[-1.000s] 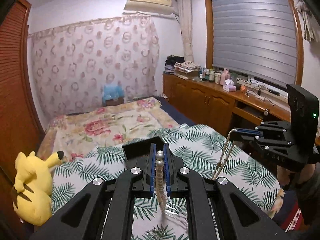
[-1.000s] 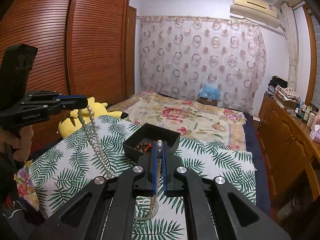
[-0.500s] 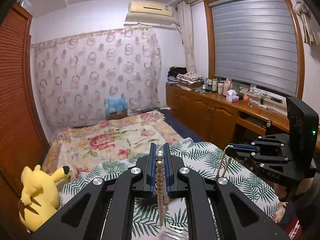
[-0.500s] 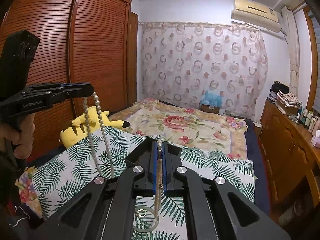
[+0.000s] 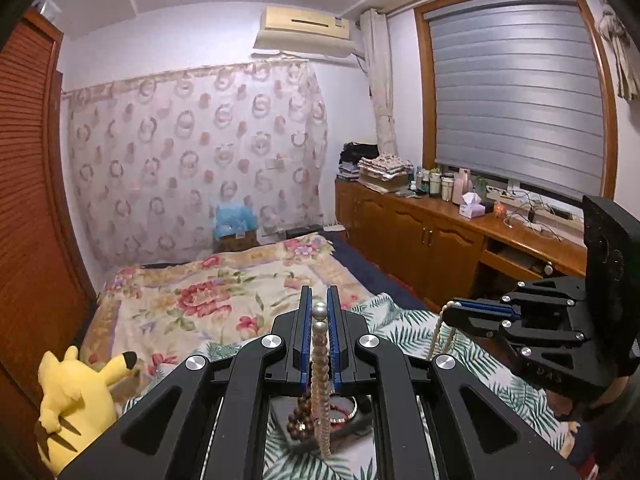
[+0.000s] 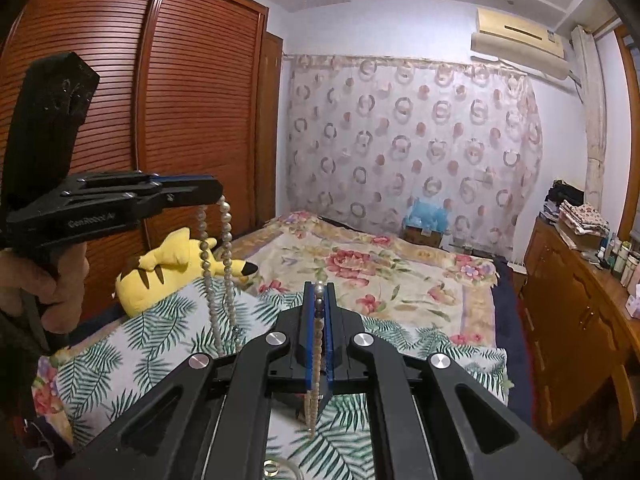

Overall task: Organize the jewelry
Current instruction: 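Lift the pearl strand with the left gripper and carry it over the black box, then lower the pearl strand into the black box and open the left gripper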

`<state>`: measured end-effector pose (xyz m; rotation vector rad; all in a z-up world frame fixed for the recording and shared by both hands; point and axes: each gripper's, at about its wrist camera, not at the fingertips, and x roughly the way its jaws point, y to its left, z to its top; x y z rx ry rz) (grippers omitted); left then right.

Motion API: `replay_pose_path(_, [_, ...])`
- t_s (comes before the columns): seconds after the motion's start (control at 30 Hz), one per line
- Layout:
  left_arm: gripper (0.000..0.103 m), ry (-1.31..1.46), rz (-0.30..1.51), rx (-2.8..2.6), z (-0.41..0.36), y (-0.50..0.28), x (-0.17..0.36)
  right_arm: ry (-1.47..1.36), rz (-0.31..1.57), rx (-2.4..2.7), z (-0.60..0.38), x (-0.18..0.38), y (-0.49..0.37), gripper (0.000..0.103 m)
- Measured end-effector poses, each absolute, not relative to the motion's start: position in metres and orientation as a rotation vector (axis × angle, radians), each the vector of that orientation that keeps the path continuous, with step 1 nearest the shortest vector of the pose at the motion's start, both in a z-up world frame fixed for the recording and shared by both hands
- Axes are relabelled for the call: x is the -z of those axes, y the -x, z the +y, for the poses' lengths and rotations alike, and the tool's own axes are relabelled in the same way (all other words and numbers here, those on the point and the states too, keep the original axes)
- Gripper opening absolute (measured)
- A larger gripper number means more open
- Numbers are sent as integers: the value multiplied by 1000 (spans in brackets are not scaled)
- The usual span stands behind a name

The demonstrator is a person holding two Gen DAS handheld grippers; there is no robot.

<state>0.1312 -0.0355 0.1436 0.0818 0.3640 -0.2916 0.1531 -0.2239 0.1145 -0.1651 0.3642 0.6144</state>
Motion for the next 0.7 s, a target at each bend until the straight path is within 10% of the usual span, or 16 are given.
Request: replay_pose_path(0.7, [7, -54, 532, 265, -19, -230, -58, 172, 393, -649, -186, -112, -258, 5])
